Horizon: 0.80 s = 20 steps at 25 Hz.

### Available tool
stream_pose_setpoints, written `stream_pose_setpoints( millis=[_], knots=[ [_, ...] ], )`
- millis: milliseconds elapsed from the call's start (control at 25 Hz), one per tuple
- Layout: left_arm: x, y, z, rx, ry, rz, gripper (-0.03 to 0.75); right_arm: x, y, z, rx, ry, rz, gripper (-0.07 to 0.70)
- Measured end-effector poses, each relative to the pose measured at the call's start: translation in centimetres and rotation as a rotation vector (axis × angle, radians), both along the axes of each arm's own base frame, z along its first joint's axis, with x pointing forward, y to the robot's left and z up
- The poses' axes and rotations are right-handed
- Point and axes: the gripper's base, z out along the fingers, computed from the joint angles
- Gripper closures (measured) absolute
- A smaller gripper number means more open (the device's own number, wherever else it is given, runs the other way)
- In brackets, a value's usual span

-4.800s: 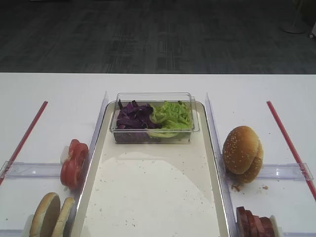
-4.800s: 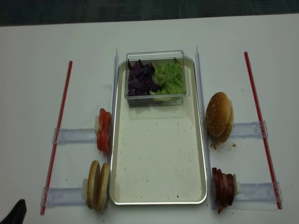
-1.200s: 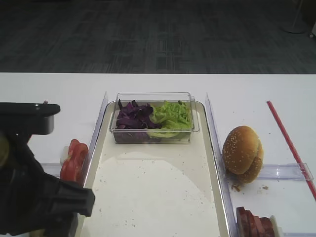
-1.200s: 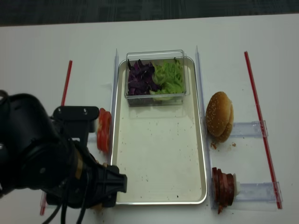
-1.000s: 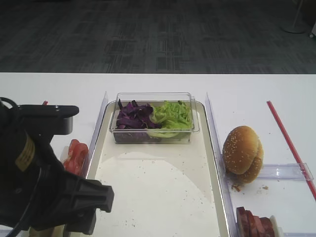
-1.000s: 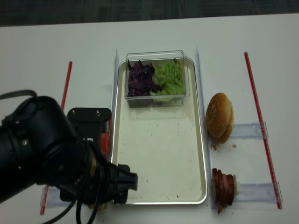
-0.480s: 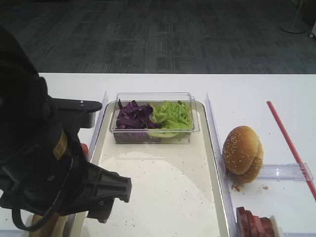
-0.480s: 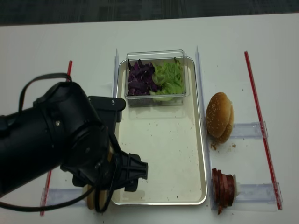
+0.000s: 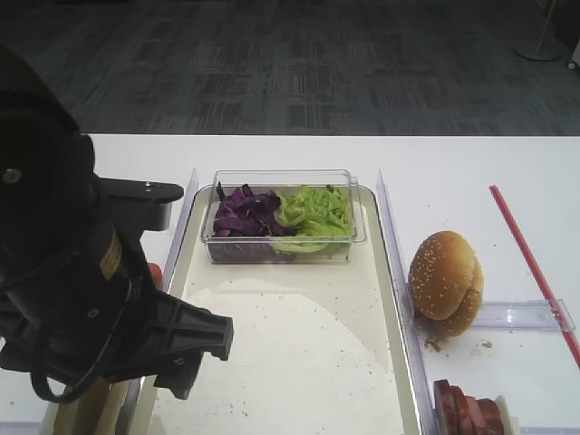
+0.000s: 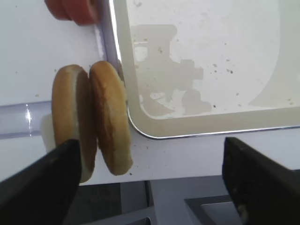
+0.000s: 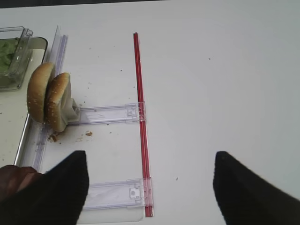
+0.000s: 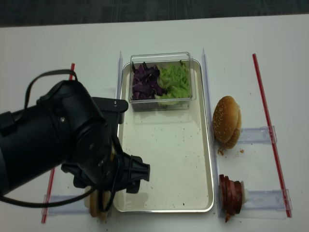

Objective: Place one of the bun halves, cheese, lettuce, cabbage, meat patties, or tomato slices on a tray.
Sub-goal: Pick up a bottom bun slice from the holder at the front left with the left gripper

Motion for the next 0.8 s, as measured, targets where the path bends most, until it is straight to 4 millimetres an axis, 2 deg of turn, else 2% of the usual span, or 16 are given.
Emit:
stream_pose_setpoints(
  millis=[240, 520, 800],
  knots=[
    [0.1, -0.2, 0.0, -0.021, -0.006, 0.001, 0.151, 0.0, 0.0, 0.0, 0.000, 0.000, 0.000, 0.061],
    [0.6, -1.0, -1.7, 0.013, 0.044, -0.007, 0.151, 0.0, 0.0, 0.0, 0.000, 0.000, 0.000, 0.061],
    [1.1, -1.0, -2.3, 0.019, 0.051, -0.007, 0.151, 0.0, 0.0, 0.0, 0.000, 0.000, 0.000, 0.061]
  ],
)
